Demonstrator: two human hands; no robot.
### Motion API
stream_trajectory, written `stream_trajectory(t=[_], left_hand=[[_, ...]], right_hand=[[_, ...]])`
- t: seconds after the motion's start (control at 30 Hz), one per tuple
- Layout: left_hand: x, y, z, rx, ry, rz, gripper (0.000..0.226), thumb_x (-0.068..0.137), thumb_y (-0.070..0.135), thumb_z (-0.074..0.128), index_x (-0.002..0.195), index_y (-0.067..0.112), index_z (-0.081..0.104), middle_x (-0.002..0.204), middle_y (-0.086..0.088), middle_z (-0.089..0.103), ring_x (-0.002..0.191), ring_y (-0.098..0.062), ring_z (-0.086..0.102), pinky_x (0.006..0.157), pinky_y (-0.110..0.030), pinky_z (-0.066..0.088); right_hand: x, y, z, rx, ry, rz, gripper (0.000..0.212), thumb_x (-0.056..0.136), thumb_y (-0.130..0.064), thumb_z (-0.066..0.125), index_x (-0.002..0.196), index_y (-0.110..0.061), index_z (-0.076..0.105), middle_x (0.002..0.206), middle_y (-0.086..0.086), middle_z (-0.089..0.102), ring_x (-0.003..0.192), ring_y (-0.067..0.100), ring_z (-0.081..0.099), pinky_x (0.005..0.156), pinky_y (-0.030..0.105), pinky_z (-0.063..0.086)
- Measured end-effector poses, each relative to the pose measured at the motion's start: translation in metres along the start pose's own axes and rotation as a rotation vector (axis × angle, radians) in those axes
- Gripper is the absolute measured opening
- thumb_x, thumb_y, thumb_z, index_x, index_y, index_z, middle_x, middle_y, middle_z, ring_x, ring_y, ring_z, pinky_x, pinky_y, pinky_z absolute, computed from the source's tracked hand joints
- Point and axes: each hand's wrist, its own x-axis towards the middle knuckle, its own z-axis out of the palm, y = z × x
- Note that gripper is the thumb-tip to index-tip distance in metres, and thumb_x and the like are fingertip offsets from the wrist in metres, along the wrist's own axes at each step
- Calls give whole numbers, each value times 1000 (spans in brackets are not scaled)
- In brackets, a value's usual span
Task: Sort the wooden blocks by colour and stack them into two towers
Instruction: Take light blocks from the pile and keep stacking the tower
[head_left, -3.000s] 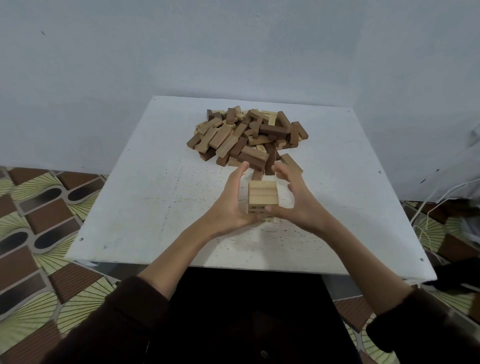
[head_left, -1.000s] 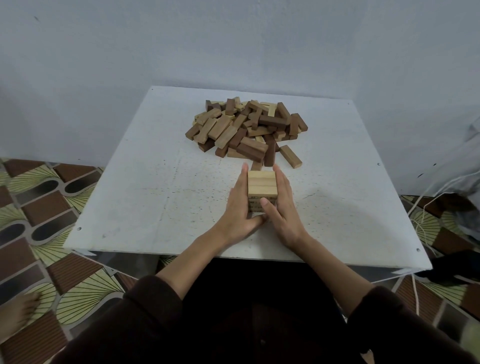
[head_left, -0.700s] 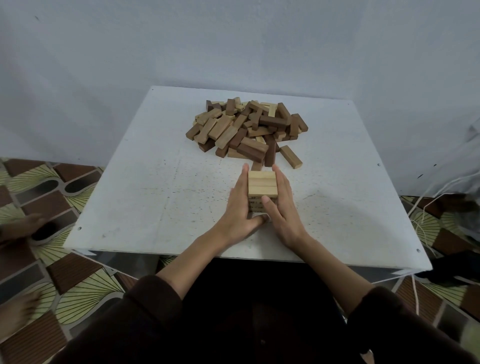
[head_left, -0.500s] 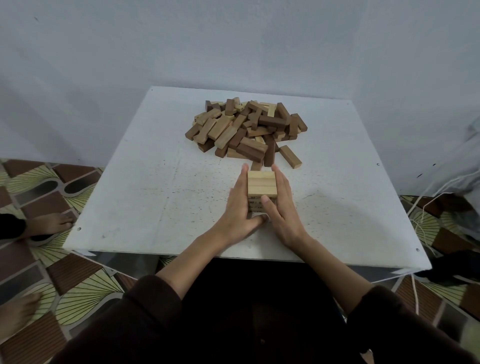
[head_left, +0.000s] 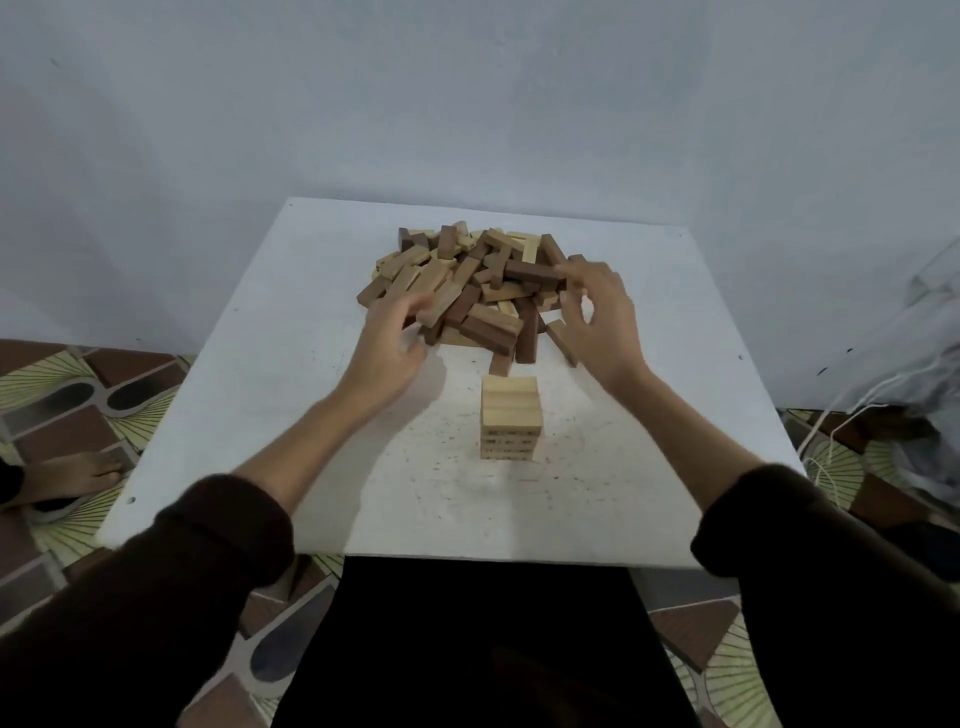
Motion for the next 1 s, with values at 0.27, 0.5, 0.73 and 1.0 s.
stream_trajectory(t=[0.27,0.5,0.73,1.0], left_hand=[[114,-17,-1,323,-115,76,19,91,9,54,102,5,69,105,-10,62,108,-25,45,88,-32,38],[158,-16,1,506,-221,34,18,90,9,54,95,7,71,101,-11,60,104,-26,48,85,-41,42],[171,2,14,621,-287,-93,21,81,19,69,73,20,50,91,-6,63,94,-25,56,71,-30,35],[173,3,28,770,-285,-99,26,85,11,64,111,13,56,110,-10,62,107,-29,54,77,-34,39]], right_hand=[[123,25,18,-397,-344,-43,38,86,8,42,106,-12,67,117,5,60,114,22,49,92,33,41],[151,40,29,-635,-580,-81,48,77,14,48,112,-14,64,118,11,56,103,29,53,74,35,45],[160,44,30,-700,-643,-182,26,84,2,60,107,-11,62,111,7,55,106,25,47,77,35,42],[175,18,35,-312,-538,14,14,84,-3,48,97,-5,53,82,6,51,67,19,42,60,29,34]])
